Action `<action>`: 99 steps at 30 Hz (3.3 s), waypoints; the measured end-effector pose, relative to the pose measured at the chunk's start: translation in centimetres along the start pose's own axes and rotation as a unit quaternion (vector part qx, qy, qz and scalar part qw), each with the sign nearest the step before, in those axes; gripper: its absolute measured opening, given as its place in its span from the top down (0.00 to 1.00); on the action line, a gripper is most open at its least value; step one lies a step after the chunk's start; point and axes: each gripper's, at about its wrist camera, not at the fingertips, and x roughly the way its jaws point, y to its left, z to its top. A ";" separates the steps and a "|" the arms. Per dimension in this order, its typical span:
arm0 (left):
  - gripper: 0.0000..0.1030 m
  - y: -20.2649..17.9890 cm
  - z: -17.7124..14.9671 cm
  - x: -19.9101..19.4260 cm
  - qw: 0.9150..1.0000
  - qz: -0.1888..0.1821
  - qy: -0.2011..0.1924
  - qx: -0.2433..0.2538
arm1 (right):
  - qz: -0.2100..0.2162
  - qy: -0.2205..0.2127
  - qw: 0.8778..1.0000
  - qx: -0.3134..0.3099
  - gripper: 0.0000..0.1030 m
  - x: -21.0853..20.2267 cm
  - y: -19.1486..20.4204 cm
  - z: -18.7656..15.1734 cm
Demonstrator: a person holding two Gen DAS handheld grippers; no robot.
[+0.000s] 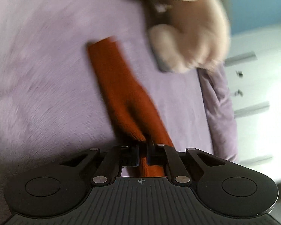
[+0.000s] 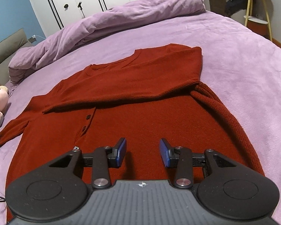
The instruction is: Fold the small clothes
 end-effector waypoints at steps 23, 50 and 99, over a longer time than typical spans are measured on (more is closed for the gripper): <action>0.73 -14.0 -26.9 -4.6 0.882 -0.039 0.160 0.441 | 0.103 0.000 0.994 0.018 0.63 1.8 2.3 2.8; 0.67 -8.8 -20.2 -6.7 0.905 0.095 0.044 0.413 | 0.072 -0.039 0.973 -0.217 0.95 11.7 23.1 4.9; 0.65 -17.2 -28.5 -2.0 0.859 0.013 0.133 0.495 | 0.094 -0.067 0.969 0.217 0.75 9.1 -7.0 9.0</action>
